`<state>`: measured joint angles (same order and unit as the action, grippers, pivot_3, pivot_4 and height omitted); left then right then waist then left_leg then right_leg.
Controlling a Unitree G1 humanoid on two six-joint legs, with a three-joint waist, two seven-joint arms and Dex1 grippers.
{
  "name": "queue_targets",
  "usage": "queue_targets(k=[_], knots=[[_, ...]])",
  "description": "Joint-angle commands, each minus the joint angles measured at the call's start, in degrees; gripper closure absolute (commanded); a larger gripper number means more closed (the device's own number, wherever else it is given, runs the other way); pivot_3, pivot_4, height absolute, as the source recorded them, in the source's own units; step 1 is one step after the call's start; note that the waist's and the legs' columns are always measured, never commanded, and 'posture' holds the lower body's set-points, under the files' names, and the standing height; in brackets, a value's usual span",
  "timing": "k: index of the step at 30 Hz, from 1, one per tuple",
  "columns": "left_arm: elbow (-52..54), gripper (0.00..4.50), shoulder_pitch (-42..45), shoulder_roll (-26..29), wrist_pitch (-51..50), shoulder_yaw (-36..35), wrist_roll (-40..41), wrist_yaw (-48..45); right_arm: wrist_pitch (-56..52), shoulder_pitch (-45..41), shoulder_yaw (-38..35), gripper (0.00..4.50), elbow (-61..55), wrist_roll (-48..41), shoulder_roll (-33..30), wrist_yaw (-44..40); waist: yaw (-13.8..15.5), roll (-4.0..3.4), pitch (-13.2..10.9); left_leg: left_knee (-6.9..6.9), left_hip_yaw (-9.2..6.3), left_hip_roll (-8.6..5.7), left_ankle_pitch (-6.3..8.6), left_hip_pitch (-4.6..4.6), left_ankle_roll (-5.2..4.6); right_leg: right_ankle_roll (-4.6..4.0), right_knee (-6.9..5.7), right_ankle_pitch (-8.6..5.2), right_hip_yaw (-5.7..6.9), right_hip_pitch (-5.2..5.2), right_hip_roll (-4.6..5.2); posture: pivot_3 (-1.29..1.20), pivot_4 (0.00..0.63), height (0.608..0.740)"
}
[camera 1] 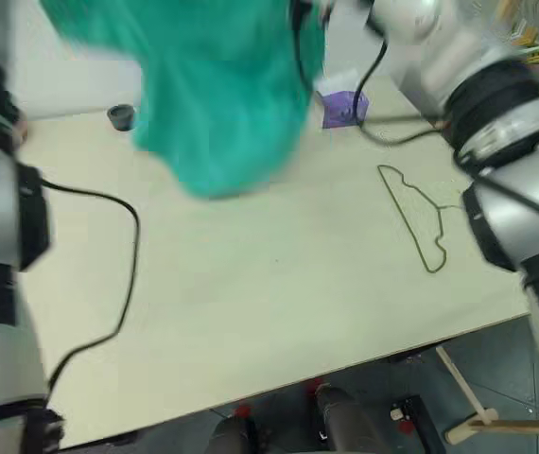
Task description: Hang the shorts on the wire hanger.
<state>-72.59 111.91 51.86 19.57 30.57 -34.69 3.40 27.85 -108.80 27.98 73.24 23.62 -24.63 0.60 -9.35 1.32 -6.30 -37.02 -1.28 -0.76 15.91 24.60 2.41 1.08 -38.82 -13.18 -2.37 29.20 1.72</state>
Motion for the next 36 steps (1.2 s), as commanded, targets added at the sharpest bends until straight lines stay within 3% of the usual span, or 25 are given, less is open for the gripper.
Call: queue_targets(k=[1, 3, 7, 9, 12, 15, 20, 24, 28, 36], knots=[[0.4, 4.5, -1.9, 4.5, 6.8, 5.9, -9.5, -0.8, 6.1, 6.2, -4.3, 4.47, 0.7, -2.1, -0.8, -2.8, 0.3, -0.1, 0.1, 0.19, 0.02, -0.05, 0.01, -0.19, 0.01, 0.09, 0.13, -0.07, 0.0, -0.19, 0.06, -0.06, 0.055, 0.74], [0.6, 4.5, -8.7, 6.3, 9.8, 5.7, -8.8, -9.2, 9.1, 14.1, -5.0, 4.47, -0.2, -3.1, 0.8, -9.9, 0.5, -0.19, 0.1, 0.39, 0.15, -0.09, 0.16, -1.06, -0.25, -0.01, 0.8, -0.39, 0.04, -1.46, 0.08, -0.06, 0.055, 0.74], [3.8, 4.5, -25.8, 9.4, 14.4, 0.7, -1.1, -26.5, 12.4, 29.2, -5.7, 4.47, -4.3, -5.8, 3.5, -24.1, 0.6, -0.08, -0.1, -0.08, 0.67, -0.13, 0.9, -3.71, -2.04, 0.43, 0.74, -0.4, 0.05, -4.32, -0.39, -0.05, 0.06, 0.74], [9.1, 4.5, -39.6, 11.0, 14.7, -3.5, 8.2, -40.1, 13.0, 38.3, -4.5, 4.47, -10.1, -7.0, 4.0, -32.5, 0.6, 0.01, -0.2, -0.34, 0.52, -0.08, 0.62, -3.62, -2.32, 0.55, 0.7, 0.05, -0.03, -4.32, -0.43, -0.05, 0.066, 0.74], [21.9, 4.5, -55.1, 13.9, 10.0, -8.5, 17.5, -51.8, 11.8, 45.7, -4.1, 4.47, -18.8, -7.9, 3.4, -39.9, 0.5, 0.04, -0.2, -1.12, 0.37, 0.14, 0.8, -3.34, -1.96, 0.29, 0.2, 0.16, 0.02, -4.14, -0.49, -0.05, 0.067, 0.74], [41.0, 4.5, -74.7, 18.8, 0.5, -13.1, 28.6, -63.1, 8.7, 52.1, -4.0, 4.47, -30.3, -9.5, 1.8, -45.9, -0.1, 0.05, -0.1, -1.79, 0.09, 0.35, 0.83, -1.9, -1.45, 0.26, -0.17, 0.17, -0.07, -3.04, -0.34, -0.05, 0.066, 0.74], [65.7, 4.5, -97.5, 24.9, -16.1, -21.7, 42.3, -71.2, -0.3, 61.1, -2.9, 4.47, -48.9, -14.9, -3.7, -59.3, 0.8, 0.26, 0.0, -2.01, -0.1, 0.31, 0.9, -1.73, -1.48, 0.26, -0.08, 0.17, 0.05, -3.06, -0.31, -0.05, 0.059, 0.74], [80.8, 4.5, -111.5, 27.9, -25.9, -28.7, 50.9, -75.1, -5.7, 67.5, -2.7, 4.47, -60.2, -17.5, -8.3, -65.0, 2.3, 0.22, 0.0, -1.89, -0.12, 0.33, 1.27, -2.98, -2.12, 0.18, 0.18, 0.05, 0.19, -4.26, -0.56, -0.06, 0.058, 0.74], [87.8, 4.5, -118.9, 28.3, -30.5, -33.8, 53.0, -77.0, -8.5, 71.4, -3.1, 4.47, -65.6, -18.3, -11.1, -67.8, 3.7, 0.25, 0.0, -1.88, -0.01, 0.32, 1.4, -3.83, -2.32, 0.31, 0.25, -0.24, 0.18, -5.11, -0.69, -0.06, 0.057, 0.74], [95.6, 4.5, -125.9, 26.3, -36.0, -38.1, 54.4, -79.5, -12.7, 78.1, -3.2, 4.47, -74.0, -20.8, -17.1, -73.6, 4.7, 0.27, 0.0, -1.9, 0.04, 0.3, 1.4, -3.86, -2.32, 0.16, 0.22, -0.2, 0.21, -5.11, -0.7, -0.07, 0.061, 0.74]])
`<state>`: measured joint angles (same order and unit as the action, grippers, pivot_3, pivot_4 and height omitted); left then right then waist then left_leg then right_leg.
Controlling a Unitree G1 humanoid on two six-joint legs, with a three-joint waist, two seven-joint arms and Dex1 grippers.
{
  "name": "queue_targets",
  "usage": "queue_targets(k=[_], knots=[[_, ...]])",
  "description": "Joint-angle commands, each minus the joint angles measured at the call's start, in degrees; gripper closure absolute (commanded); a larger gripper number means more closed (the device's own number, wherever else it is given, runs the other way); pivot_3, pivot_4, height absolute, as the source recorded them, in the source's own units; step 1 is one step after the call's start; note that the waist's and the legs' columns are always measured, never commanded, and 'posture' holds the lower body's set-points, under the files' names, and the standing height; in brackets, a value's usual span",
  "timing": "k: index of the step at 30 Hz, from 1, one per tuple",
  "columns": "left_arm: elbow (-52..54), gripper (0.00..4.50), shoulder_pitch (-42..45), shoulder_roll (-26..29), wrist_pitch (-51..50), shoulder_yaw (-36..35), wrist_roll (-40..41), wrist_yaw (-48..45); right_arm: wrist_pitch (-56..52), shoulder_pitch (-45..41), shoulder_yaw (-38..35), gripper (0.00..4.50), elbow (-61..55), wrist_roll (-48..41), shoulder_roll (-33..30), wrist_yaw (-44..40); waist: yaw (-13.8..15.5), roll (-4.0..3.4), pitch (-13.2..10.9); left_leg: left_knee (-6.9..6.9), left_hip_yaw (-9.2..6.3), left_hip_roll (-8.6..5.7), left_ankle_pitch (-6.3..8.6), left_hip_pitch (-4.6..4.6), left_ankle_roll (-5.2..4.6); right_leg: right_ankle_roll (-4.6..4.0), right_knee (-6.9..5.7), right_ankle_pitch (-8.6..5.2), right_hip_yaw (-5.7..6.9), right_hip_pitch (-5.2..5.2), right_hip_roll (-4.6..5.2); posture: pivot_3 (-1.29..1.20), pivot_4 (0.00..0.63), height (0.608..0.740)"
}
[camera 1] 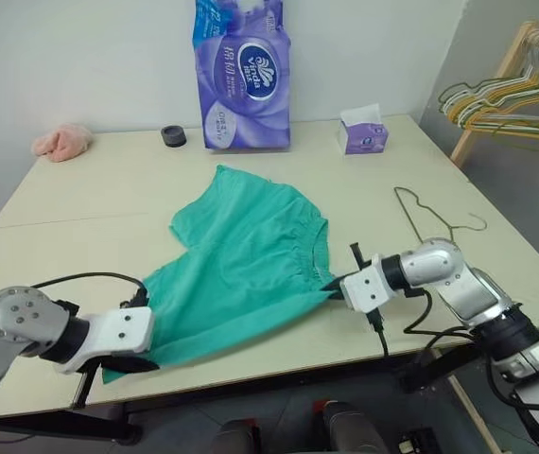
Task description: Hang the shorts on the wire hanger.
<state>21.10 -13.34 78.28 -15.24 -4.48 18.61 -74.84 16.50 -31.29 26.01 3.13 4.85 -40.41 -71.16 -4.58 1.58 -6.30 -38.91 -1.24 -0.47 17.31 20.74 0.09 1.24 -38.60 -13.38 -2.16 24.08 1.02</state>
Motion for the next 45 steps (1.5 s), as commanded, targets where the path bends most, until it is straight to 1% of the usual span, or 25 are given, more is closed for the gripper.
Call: queue_targets(k=[1, 8, 13, 15, 16, 19, 22, 25, 27, 29, 31, 32, 35, 36, 39, 41, 43, 45], knots=[[2.1, 4.5, -1.2, -0.1, -1.2, -3.4, 0.9, -1.8, -2.1, 1.1, -1.1, 4.47, -4.7, -2.3, -1.8, -2.6, -0.1, 0.0, 0.0, 0.0, 0.0, 0.01, 0.0, -0.01, 0.0, -0.01, -0.01, -0.01, 0.01, 0.0, -0.02, -0.07, 0.061, 0.74], [4.5, 4.5, -4.3, -1.3, -1.7, -4.7, 1.2, -4.0, -6.3, 2.7, -0.4, 4.47, -8.5, -3.2, -3.3, -6.0, -0.1, 0.0, 0.0, 0.01, 0.0, 0.02, 0.01, -0.02, 0.0, -0.06, -0.02, -0.05, 0.05, 0.0, -0.06, -0.07, 0.064, 0.74], [7.2, 4.5, -7.5, -2.3, -2.1, -5.2, 1.0, -5.1, -6.3, 3.6, -0.4, 4.47, -9.7, -2.4, -4.7, -7.9, 0.0, 0.0, 0.0, 0.0, 0.01, 0.03, 0.01, -0.02, 0.0, -0.03, 0.0, -0.07, 0.05, 0.0, -0.05, -0.07, 0.065, 0.74], [7.4, 4.5, -7.9, -2.5, -2.5, -4.8, 0.4, -4.9, -7.9, 4.2, 0.0, 4.47, -11.2, -3.3, -5.6, -9.7, 0.0, 0.0, 0.0, 0.0, 0.0, 0.02, 0.01, -0.02, 0.0, -0.02, 0.0, -0.08, 0.06, 0.0, -0.05, -0.07, 0.066, 0.74], [7.4, 4.5, -7.9, -2.6, -2.8, -4.7, 0.3, -4.8, -9.2, 4.5, -0.1, 4.23, -12.1, -3.8, -5.9, -10.3, 0.0, 0.0, 0.0, 0.0, 0.0, 0.02, 0.01, -0.03, 0.0, 0.02, 0.0, -0.11, 0.06, -0.01, -0.05, -0.07, 0.066, 0.74], [6.6, 3.85, -7.7, -2.2, -3.3, -4.1, -0.4, -5.0, -12.5, 4.8, -0.7, 3.43, -14.6, -5.4, -6.0, -11.2, 0.0, 0.0, 0.0, 0.0, 0.01, 0.03, 0.01, -0.03, 0.0, 0.16, 0.0, -0.2, 0.06, 0.0, -0.05, -0.08, 0.066, 0.74], [6.1, 2.99, -7.8, -2.4, -3.2, -4.2, -0.5, -5.3, -15.1, 4.6, -1.4, 2.43, -16.5, -6.6, -6.6, -12.0, -0.1, 0.0, 0.0, 0.0, 0.01, 0.03, 0.01, -0.03, 0.0, 0.16, 0.0, -0.21, 0.06, 0.0, -0.05, -0.08, 0.067, 0.74], [5.9, 2.08, -7.1, -3.2, -3.5, -4.6, 0.3, -5.1, -19.0, 4.0, -3.0, 1.37, -18.7, -9.7, -7.2, -12.7, 0.0, -0.01, 0.0, 0.01, 0.0, 0.04, 0.01, -0.03, 0.0, 0.16, 0.0, -0.22, 0.07, 0.0, -0.05, -0.08, 0.067, 0.74], [6.2, 1.42, -5.4, -4.3, -5.2, -5.2, 2.8, -4.9, -20.8, 2.8, -5.2, 0.64, -19.0, -12.5, -6.8, -11.9, 0.0, -0.01, 0.0, 0.01, 0.01, 0.03, 0.01, -0.03, 0.0, 0.16, 0.01, -0.22, 0.07, 0.0, -0.04, -0.08, 0.067, 0.74], [7.1, 0.83, -2.6, -5.9, -7.6, -6.8, 7.4, -5.2, -23.7, 1.7, -8.7, 0.0, -19.1, -16.3, -6.3, -10.4, 0.0, -0.01, 0.0, 0.01, 0.0, 0.04, 0.01, -0.02, 0.0, 0.16, 0.02, -0.22, 0.09, 0.0, -0.04, -0.07, 0.066, 0.74], [7.5, 0.22, 1.1, -7.5, -10.5, -8.1, 12.3, -4.8, -27.3, 0.9, -12.9, 0.0, -19.4, -20.1, -6.4, -8.6, 0.2, 0.0, 0.0, 0.0, 0.0, 0.04, 0.01, -0.02, 0.0, 0.16, 0.01, -0.22, 0.09, 0.0, -0.03, -0.07, 0.066, 0.74], [7.5, 0.01, 3.2, -8.2, -11.8, -8.6, 14.5, -4.5, -30.4, 1.1, -15.8, 0.0, -19.7, -22.7, -6.8, -7.3, 0.4, 0.0, 0.0, 0.0, -0.04, 0.04, 0.01, -0.01, 0.0, 0.15, 0.02, -0.21, 0.08, -0.01, -0.03, -0.08, 0.066, 0.74], [6.8, 0.01, 8.0, -9.9, -13.7, -8.6, 17.4, -3.8, -37.3, 2.4, -22.9, 0.0, -19.5, -27.1, -7.4, -2.6, 0.6, 0.0, 0.0, 0.0, -0.04, 0.03, 0.01, -0.01, 0.0, 0.14, 0.03, -0.2, 0.04, -0.02, 0.0, -0.09, 0.065, 0.74], [5.7, 0.01, 10.5, -11.2, -13.0, -7.8, 16.7, -2.4, -40.7, 2.6, -25.8, 0.0, -18.3, -28.2, -6.4, 1.5, 0.6, 0.0, 0.0, 0.0, -0.03, 0.02, 0.01, -0.01, 0.0, 0.14, 0.02, -0.2, 0.04, -0.02, 0.0, -0.09, 0.064, 0.74], [3.3, 0.01, 18.1, -16.0, -12.1, -5.2, 14.4, 3.2, -43.4, 4.5, -32.0, 0.0, -13.3, -26.1, -3.3, 12.7, 0.8, 0.05, 0.0, -0.02, -0.02, 0.02, 0.01, -0.04, 0.01, -0.09, -0.01, -0.06, 0.01, -0.04, -0.01, -0.1, 0.062, 0.74], [1.7, 0.01, 22.3, -19.6, -11.1, -3.4, 12.3, 6.8, -42.3, 7.7, -33.8, 0.0, -12.0, -23.3, -2.3, 17.9, 1.1, 0.04, 0.0, -0.02, -0.02, 0.0, 0.01, -0.04, 0.01, -0.09, -0.01, -0.06, -0.01, -0.05, -0.02, -0.11, 0.064, 0.74], [1.4, 0.01, 25.2, -22.5, -11.7, -2.2, 13.2, 8.1, -43.7, 10.8, -35.5, 0.0, -11.8, -22.8, -0.8, 22.3, 1.4, 0.05, 0.1, -0.01, -0.03, -0.02, 0.01, -0.01, 0.01, -0.09, 0.02, -0.06, -0.07, -0.05, -0.02, -0.12, 0.064, 0.74], [0.9, 0.01, 27.7, -25.2, -11.0, -0.8, 12.3, 9.8, -46.5, 12.4, -37.6, 0.0, -9.6, -21.7, 1.3, 28.9, 1.2, 0.04, 0.1, -0.01, 0.0, -0.01, 0.01, 0.04, 0.01, -0.09, 0.02, -0.05, -0.15, -0.01, -0.02, -0.12, 0.065, 0.74]])
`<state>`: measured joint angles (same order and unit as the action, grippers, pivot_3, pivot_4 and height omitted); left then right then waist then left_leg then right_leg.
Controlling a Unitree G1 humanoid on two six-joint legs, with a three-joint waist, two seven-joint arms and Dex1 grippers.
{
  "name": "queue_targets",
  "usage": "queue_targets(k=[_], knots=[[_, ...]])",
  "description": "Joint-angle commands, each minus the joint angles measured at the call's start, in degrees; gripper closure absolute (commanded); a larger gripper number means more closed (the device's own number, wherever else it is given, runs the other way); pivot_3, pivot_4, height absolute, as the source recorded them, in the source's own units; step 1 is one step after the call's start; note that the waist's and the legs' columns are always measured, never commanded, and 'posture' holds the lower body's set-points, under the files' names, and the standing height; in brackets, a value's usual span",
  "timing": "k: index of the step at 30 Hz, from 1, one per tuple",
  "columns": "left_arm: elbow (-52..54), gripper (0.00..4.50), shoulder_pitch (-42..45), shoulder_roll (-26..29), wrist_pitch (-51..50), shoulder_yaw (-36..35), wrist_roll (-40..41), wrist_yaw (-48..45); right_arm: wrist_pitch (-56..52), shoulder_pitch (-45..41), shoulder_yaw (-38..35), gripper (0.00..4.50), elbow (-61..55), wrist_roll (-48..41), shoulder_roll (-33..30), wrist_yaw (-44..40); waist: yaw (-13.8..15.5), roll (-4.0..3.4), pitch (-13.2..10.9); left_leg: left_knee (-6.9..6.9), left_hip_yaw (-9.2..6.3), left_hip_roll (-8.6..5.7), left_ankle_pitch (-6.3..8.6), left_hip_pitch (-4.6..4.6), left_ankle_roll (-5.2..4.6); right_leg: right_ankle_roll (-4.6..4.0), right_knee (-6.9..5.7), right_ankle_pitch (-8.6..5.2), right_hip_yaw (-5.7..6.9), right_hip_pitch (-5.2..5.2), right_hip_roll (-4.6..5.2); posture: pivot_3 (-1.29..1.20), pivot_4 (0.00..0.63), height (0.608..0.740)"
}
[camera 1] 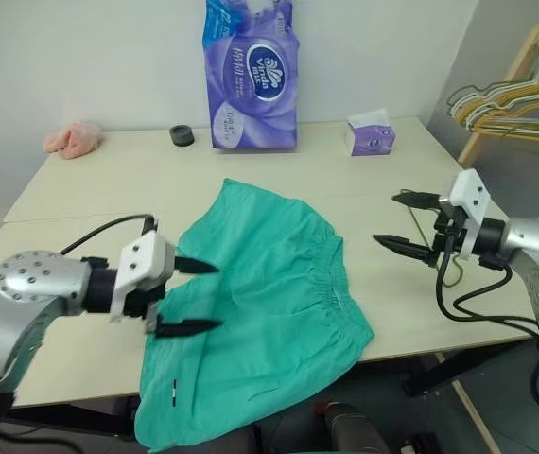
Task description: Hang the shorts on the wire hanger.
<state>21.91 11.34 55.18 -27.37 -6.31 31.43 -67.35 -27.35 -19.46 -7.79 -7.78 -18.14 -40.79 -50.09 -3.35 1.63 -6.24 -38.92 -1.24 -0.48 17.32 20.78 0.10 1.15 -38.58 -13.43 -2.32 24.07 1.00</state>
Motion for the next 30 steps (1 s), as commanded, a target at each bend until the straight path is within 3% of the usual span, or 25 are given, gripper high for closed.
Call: queue_targets(k=[1, 7, 18, 27, 30], knots=[[-0.5, 0.01, 4.3, -3.6, 1.7, 1.4, -1.2, 3.6, -4.2, 0.6, -5.0, 0.0, 3.0, 2.0, 2.8, 11.6, -0.1, 0.0, 0.0, 0.0, 0.02, 0.0, 0.0, -0.01, 0.0, 0.0, -0.02, 0.0, -0.03, 0.0, 0.0, -0.13, 0.063, 0.74], [-2.9, 0.01, 10.2, -6.1, -1.5, 3.0, -0.2, 4.4, -7.7, -4.0, -6.2, 0.0, 17.6, 9.2, 5.9, 28.6, -1.7, -0.08, 0.1, 0.02, 0.01, 0.01, 0.0, -0.02, 0.01, 0.0, -0.05, 0.01, -0.05, 0.01, -0.04, -0.15, 0.059, 0.74], [-8.1, 0.01, 16.4, -5.6, 0.8, 8.8, -4.5, -0.8, 2.8, -23.7, -1.2, 0.0, 55.8, 14.2, 6.9, 30.2, -5.0, -0.2, 0.1, 0.13, -0.05, 0.01, 0.0, 0.04, 0.0, 0.01, 0.08, 0.0, -0.04, 0.0, -0.07, -0.15, 0.056, 0.74], [-7.8, 0.01, 16.2, -5.3, 1.4, 9.4, -5.8, -2.9, 2.7, -30.1, 1.7, 0.0, 70.8, 16.6, 6.3, 26.6, -5.4, -0.19, 0.1, 0.13, -0.07, -0.01, 0.02, 0.02, -0.03, 0.03, 0.15, 0.0, -0.02, -0.07, -0.04, -0.13, 0.064, 0.74], [-7.8, 0.0, 16.1, -5.4, 1.7, 9.3, -6.2, -3.1, 2.2, -30.7, 2.9, 0.95, 72.8, 17.5, 6.5, 25.8, -5.4, -0.19, 0.1, 0.13, -0.08, 0.0, 0.02, 0.02, -0.03, 0.03, 0.15, 0.0, -0.02, -0.07, -0.04, -0.13, 0.064, 0.74]])
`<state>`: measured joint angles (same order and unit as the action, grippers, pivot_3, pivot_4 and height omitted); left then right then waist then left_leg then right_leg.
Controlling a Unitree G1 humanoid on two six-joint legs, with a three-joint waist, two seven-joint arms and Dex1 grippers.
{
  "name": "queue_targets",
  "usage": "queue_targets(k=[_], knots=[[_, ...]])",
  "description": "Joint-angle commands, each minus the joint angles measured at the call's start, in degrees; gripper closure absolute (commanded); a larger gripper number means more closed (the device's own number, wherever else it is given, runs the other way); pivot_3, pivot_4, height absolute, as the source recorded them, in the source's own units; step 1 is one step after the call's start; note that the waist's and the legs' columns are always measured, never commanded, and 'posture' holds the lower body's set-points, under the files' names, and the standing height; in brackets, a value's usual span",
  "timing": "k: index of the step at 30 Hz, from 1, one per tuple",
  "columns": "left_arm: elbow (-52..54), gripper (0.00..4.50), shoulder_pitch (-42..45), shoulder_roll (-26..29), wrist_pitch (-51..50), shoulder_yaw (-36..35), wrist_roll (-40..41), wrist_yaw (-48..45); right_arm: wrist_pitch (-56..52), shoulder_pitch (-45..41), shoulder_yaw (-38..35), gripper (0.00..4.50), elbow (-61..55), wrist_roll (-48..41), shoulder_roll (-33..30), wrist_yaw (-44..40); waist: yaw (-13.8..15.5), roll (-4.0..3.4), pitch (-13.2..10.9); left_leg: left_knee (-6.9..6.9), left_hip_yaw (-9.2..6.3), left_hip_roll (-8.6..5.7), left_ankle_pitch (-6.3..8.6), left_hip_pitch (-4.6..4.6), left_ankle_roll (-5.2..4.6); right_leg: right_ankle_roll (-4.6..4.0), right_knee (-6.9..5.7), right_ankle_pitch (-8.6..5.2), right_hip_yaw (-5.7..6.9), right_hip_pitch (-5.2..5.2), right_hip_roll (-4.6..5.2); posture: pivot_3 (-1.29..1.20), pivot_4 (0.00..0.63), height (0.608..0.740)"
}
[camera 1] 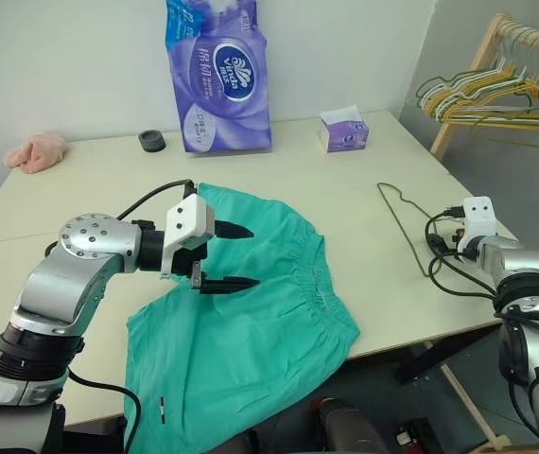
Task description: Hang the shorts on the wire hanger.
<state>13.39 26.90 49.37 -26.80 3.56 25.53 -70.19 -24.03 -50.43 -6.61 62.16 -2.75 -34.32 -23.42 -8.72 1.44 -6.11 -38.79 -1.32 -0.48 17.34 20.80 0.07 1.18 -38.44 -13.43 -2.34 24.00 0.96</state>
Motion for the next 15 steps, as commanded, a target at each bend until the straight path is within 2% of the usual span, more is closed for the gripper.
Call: queue_targets(k=[1, 4, 10, 15], knots=[[0.6, 0.0, 0.6, 0.4, 1.2, -0.6, -0.4, -0.3, -1.2, 0.2, 2.1, 1.3, 3.4, 2.4, 0.2, -0.8, 0.1, 0.03, 0.0, 0.0, -0.02, 0.0, 0.0, 0.0, 0.0, 0.0, 0.0, 0.0, 0.02, 0.0, 0.0, -0.14, 0.065, 0.74], [0.6, 0.0, 0.8, 0.0, 0.8, -0.7, -0.2, -0.3, -0.4, 0.1, 3.0, 2.35, 4.3, 3.2, 1.0, 1.3, 0.2, 0.18, 0.3, 0.0, -0.04, 0.0, 0.0, -0.03, 0.0, 0.0, 0.04, 0.0, 0.04, -0.08, 0.01, -0.13, 0.065, 0.74], [-0.9, 0.0, 1.7, -1.0, 0.3, -1.9, -0.2, 1.8, -1.0, -0.6, 0.3, 4.42, 5.0, 1.3, 2.2, 5.8, 0.9, 0.27, 0.5, 0.01, -0.17, -0.02, 0.05, -0.45, -0.03, 0.17, 0.57, 0.1, 0.19, -0.79, 0.04, -0.13, 0.062, 0.74], [-6.1, 0.0, 3.9, -2.4, 1.2, -3.6, -1.4, 5.3, 0.0, -1.8, -1.5, 4.47, 3.5, 0.5, 1.3, 6.5, 0.8, 0.26, 0.5, 0.0, -0.14, -0.07, 0.05, -0.44, -0.03, 0.24, 0.65, 0.14, 0.15, -0.81, 0.1, -0.13, 0.061, 0.74]])
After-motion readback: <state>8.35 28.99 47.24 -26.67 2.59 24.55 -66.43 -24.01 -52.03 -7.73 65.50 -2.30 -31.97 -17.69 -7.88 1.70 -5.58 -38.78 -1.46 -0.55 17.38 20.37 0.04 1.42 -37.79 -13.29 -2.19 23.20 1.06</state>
